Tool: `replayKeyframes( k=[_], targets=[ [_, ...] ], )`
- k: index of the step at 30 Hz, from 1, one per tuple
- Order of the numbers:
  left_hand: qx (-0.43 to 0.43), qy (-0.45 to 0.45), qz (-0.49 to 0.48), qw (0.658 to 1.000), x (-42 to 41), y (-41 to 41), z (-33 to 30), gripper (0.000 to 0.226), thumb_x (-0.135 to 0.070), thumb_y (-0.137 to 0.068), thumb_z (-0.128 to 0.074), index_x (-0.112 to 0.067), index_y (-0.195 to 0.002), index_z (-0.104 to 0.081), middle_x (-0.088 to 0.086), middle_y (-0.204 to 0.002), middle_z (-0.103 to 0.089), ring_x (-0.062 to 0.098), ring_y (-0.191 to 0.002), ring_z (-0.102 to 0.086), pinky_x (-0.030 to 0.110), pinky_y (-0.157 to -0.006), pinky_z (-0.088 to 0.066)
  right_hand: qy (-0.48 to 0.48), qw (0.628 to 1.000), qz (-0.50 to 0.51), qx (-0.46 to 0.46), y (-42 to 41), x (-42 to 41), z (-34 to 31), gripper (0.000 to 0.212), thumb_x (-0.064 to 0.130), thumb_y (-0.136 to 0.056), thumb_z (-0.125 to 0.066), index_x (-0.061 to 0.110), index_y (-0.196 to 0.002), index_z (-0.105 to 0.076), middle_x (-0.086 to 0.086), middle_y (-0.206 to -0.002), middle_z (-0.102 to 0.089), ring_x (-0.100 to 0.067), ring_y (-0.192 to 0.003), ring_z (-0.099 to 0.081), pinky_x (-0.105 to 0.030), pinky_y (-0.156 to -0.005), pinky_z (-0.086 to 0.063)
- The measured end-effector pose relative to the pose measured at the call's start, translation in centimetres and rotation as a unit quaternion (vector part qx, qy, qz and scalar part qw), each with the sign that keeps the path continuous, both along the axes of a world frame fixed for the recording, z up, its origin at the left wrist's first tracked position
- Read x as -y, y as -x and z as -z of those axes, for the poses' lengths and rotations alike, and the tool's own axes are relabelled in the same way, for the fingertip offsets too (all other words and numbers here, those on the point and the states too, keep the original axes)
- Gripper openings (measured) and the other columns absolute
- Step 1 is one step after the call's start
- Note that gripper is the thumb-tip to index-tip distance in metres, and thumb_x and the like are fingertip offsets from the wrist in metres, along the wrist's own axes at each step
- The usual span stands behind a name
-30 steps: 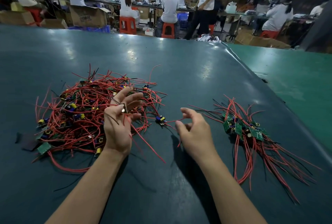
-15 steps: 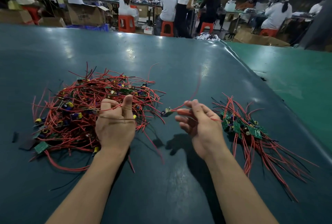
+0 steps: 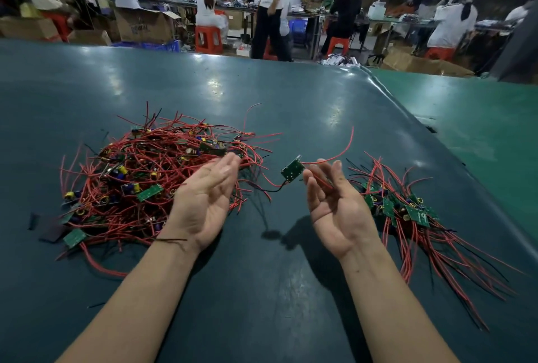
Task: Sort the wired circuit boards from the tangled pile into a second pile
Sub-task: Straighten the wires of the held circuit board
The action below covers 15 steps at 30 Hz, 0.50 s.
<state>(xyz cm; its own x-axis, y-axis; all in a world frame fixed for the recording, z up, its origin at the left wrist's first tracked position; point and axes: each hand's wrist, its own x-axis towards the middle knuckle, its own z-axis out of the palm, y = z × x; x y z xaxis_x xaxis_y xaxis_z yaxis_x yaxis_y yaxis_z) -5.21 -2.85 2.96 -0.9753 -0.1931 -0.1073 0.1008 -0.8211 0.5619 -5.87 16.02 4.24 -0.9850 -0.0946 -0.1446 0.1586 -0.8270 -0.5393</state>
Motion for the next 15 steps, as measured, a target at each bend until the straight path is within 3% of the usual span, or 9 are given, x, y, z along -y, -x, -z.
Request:
replayKeyframes(
  k=[2, 3, 5, 6, 10, 12, 15],
  targets=[
    [0.059, 0.139, -0.026, 0.988, -1.8, 0.0, 0.5, 0.021, -0.008, -0.100, -0.049, 0.006, -0.113, -0.057, 0.021, -0.110, -0.069, 0.023, -0.098, -0.070, 0.027, -0.080, -0.059, 0.019, 1.000, -0.001, 0.009, -0.1, 0.0, -0.1, 0.027, 0.023, -0.095, -0.054, 0.004, -0.083, -0.067, -0.009, -0.072, -0.072, -0.017, -0.063, -0.072, -0.018, -0.052, -0.055],
    [0.083, 0.190, -0.039, 0.977, -2.5, -0.1, 0.6, 0.024, -0.020, -0.102, -0.049, 0.001, -0.098, -0.062, 0.017, -0.091, -0.073, 0.018, -0.079, -0.072, 0.025, -0.067, -0.060, 0.029, 1.000, -0.002, 0.011, -0.1, -0.1, -0.2, 0.026, 0.023, -0.092, -0.056, 0.004, -0.080, -0.069, -0.009, -0.071, -0.072, -0.016, -0.062, -0.072, -0.018, -0.051, -0.055],
    [0.099, 0.261, -0.086, 0.956, -2.7, -0.2, 1.0, 0.038, -0.030, -0.102, -0.049, -0.007, -0.073, -0.058, 0.003, -0.056, -0.066, 0.009, -0.045, -0.058, 0.021, -0.044, -0.047, 0.036, 0.999, -0.001, 0.006, -0.1, -0.1, -0.3, 0.022, 0.024, -0.085, -0.058, 0.005, -0.081, -0.068, -0.008, -0.069, -0.072, -0.015, -0.060, -0.071, -0.017, -0.050, -0.054],
    [0.080, 0.312, -0.114, 0.940, -2.6, -0.3, 1.3, 0.038, -0.029, -0.101, -0.051, -0.008, -0.070, -0.057, -0.001, -0.050, -0.060, 0.007, -0.040, -0.050, 0.018, -0.040, -0.039, 0.033, 0.999, -0.001, -0.002, -0.1, 0.0, -0.3, 0.022, 0.025, -0.084, -0.059, 0.005, -0.083, -0.067, -0.008, -0.070, -0.071, -0.016, -0.061, -0.071, -0.018, -0.051, -0.055],
    [-0.054, 0.443, -0.137, 0.885, -3.3, -1.2, 1.8, 0.007, -0.009, -0.093, -0.063, -0.015, -0.093, -0.060, -0.005, -0.062, -0.059, 0.004, -0.048, -0.051, 0.016, -0.045, -0.040, -0.021, 0.999, -0.019, -0.035, -0.2, 0.4, -0.2, 0.027, 0.032, -0.079, -0.062, 0.007, -0.086, -0.067, -0.008, -0.071, -0.069, -0.017, -0.062, -0.069, -0.020, -0.054, -0.056],
    [-0.072, 0.477, -0.154, 0.863, -4.0, -1.5, 2.1, 0.025, -0.006, -0.088, -0.068, -0.016, -0.109, -0.057, -0.007, -0.071, -0.063, 0.005, -0.058, -0.056, 0.021, -0.055, -0.047, -0.045, 0.997, -0.038, -0.044, -0.5, 0.6, -0.1, 0.027, 0.032, -0.078, -0.063, 0.008, -0.089, -0.067, -0.006, -0.069, -0.068, -0.016, -0.061, -0.068, -0.019, -0.054, -0.055],
    [-0.117, 0.469, -0.110, 0.869, -4.1, -1.9, 1.8, 0.060, 0.001, -0.089, -0.063, -0.012, -0.143, -0.038, 0.001, -0.112, -0.067, 0.007, -0.086, -0.064, 0.029, -0.074, -0.054, -0.059, 0.994, -0.065, -0.062, -0.7, 0.8, 0.1, 0.024, 0.027, -0.077, -0.066, 0.008, -0.092, -0.069, -0.005, -0.072, -0.068, -0.015, -0.063, -0.067, -0.019, -0.057, -0.055]
  ],
)
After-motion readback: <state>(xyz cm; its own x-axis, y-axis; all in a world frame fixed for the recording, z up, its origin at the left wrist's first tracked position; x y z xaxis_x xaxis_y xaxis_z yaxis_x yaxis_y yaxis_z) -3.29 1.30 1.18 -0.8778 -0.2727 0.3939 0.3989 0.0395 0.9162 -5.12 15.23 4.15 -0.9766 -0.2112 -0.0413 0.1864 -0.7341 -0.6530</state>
